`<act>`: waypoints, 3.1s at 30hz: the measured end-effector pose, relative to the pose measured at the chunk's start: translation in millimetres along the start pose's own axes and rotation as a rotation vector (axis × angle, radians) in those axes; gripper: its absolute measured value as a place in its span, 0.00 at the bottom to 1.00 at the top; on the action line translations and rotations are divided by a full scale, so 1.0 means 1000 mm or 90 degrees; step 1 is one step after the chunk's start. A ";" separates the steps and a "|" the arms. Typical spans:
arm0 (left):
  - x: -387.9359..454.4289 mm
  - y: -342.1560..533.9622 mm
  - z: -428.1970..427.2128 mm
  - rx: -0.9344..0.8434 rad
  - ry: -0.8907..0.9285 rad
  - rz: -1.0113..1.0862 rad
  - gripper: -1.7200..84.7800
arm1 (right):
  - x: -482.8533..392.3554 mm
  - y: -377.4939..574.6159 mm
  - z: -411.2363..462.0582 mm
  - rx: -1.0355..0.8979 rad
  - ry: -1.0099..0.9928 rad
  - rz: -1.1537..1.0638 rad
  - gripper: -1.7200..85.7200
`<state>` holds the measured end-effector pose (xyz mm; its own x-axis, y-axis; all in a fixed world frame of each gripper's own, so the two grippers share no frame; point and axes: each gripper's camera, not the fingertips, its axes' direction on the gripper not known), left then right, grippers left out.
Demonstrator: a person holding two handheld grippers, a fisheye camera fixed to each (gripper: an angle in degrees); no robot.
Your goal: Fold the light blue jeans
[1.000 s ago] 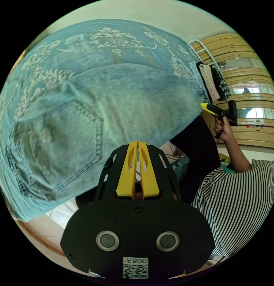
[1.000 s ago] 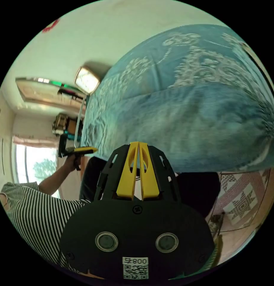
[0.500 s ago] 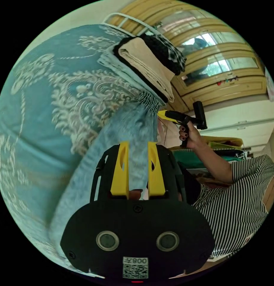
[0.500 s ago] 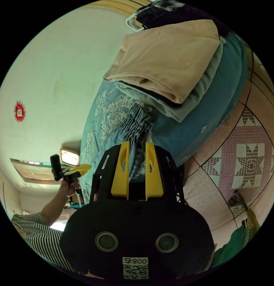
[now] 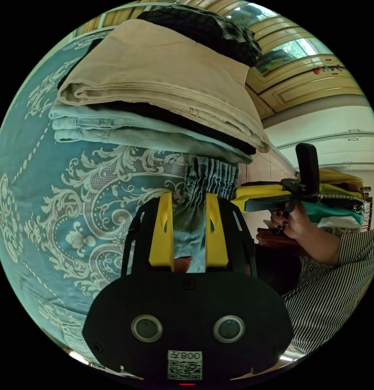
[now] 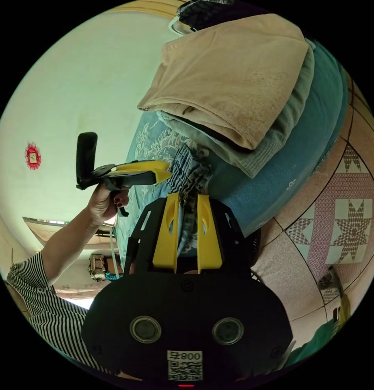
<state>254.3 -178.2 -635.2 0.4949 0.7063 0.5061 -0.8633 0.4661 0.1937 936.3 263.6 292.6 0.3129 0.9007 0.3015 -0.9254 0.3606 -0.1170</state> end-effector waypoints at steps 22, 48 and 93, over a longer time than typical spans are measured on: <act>0.037 0.003 -0.077 0.031 0.077 0.059 0.06 | 0.030 0.018 -0.048 -0.005 -0.167 -0.007 0.06; 0.052 0.424 -0.169 0.305 0.032 -0.020 0.07 | -0.226 0.169 0.019 -0.149 -0.150 -0.411 0.06; 0.088 0.650 0.038 0.180 -0.107 -0.434 0.02 | -0.342 0.282 0.297 -0.502 0.158 -0.521 0.02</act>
<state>-267.2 166.6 -432.8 0.9262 0.2095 0.3135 -0.3749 0.6001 0.7066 505.1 -14.5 437.8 0.8693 0.3208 0.3760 -0.0654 0.8287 -0.5559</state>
